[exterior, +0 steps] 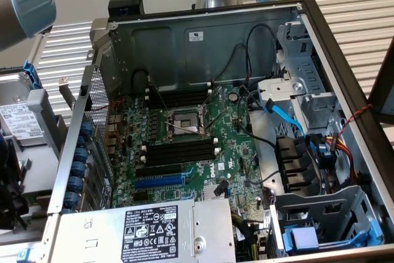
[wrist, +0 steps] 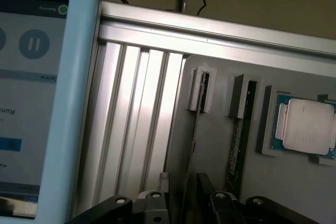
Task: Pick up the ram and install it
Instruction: 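Pick up the ram and move it above insertion slot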
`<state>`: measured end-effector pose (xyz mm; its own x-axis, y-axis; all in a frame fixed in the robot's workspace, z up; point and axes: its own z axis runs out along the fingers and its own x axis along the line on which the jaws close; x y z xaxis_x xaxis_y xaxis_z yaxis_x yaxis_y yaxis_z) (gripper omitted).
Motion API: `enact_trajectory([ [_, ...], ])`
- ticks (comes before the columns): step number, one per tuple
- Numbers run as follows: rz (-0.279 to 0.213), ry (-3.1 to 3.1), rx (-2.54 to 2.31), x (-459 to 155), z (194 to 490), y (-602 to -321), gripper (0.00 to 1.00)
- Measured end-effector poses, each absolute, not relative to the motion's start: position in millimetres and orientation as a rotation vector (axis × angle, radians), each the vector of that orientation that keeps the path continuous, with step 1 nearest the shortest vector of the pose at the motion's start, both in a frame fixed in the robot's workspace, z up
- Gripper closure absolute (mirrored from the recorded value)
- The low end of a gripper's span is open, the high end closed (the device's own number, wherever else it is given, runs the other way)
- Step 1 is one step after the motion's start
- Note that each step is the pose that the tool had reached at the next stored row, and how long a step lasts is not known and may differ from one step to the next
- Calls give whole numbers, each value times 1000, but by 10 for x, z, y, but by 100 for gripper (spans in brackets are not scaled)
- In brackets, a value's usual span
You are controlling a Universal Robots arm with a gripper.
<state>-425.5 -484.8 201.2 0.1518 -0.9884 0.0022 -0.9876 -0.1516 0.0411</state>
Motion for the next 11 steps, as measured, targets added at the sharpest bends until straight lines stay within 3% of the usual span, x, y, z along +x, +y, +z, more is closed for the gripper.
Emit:
enact_trajectory([
  [8,-39,-2024,2359,-4255,2012,-4848,67],
  [10,-39,-2025,2359,-4255,2012,-4848,80],
  [11,-39,-2025,2359,-4255,2013,-4848,80],
])
